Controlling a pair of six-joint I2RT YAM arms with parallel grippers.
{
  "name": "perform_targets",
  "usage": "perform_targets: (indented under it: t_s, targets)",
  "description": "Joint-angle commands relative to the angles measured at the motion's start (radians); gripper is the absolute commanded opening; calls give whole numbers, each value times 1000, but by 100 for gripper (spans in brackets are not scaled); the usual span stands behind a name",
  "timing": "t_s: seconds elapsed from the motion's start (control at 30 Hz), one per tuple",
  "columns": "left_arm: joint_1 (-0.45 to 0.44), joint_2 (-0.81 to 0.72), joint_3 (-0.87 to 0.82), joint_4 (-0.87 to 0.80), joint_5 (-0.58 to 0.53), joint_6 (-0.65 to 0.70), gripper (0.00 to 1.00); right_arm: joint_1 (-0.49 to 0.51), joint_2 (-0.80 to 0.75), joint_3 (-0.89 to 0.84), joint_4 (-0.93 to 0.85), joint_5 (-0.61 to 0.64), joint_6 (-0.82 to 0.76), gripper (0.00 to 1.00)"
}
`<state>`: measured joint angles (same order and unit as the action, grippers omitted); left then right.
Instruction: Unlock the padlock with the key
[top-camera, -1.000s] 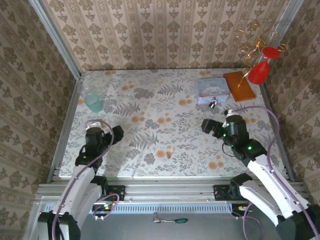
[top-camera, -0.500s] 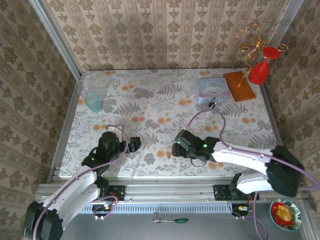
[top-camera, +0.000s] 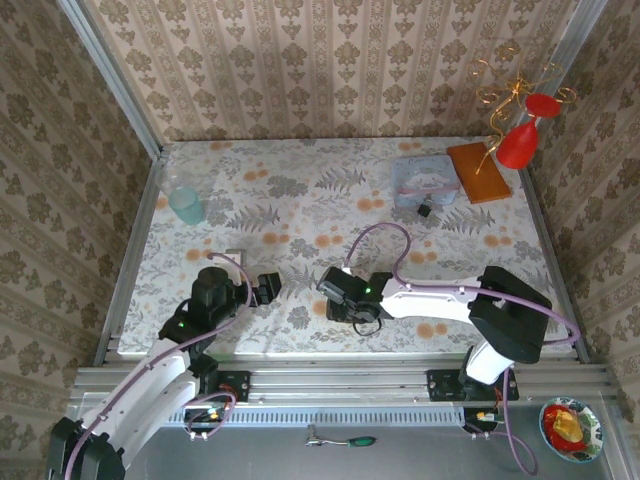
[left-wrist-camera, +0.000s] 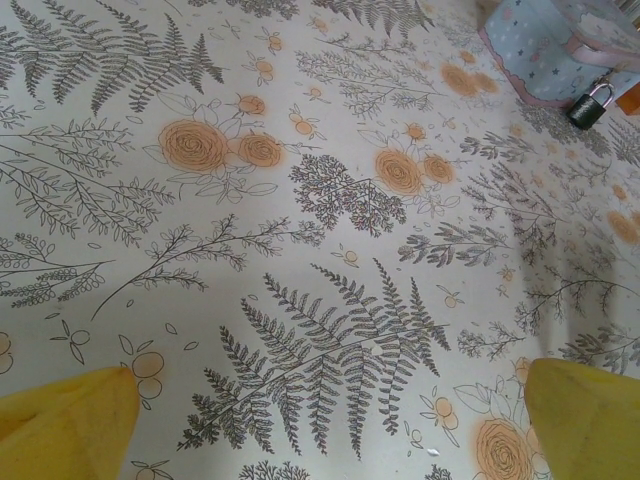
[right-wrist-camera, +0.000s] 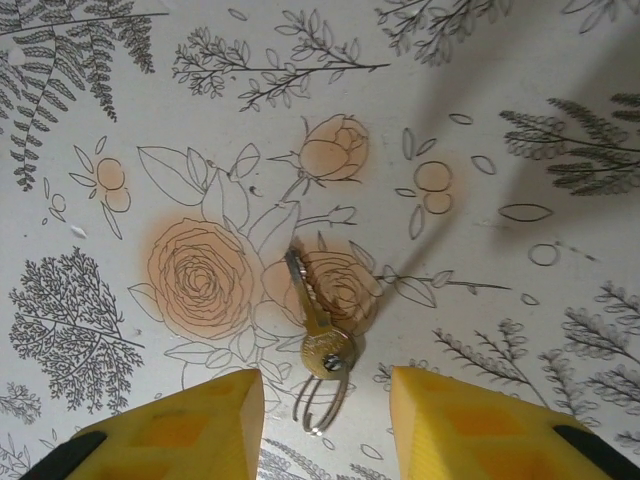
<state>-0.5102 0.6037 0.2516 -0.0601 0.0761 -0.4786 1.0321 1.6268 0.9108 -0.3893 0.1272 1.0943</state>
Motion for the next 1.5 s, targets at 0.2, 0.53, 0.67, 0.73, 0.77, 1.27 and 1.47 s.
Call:
perform_targets:
  t_s: [0.2,0.53,0.67,0.73,0.77,1.27,1.47]
  targets:
    - [-5,-12,2,2,27,-6,100,9,79,68,-72,6,53,37]
    - [-5,-16,6,1,37,0,100,14,117,76,-89,4,72,21]
    - [-5,-12,2,18,39,1,100,14,93,65,-48,10,67,7]
    - [-5,-4,0,29,40,1,100,14,57,34,41,-15,64,1]
    - [-5,1,0,34,42,1,100,14,37,23,79,-21,64,0]
    - [-7,-60,-72,263,248,30,100,-2,-228,6,225,103,-153,0]
    - [-63,-87,-168,520,334,70,92,-42,-347,19,177,106,-170,0]
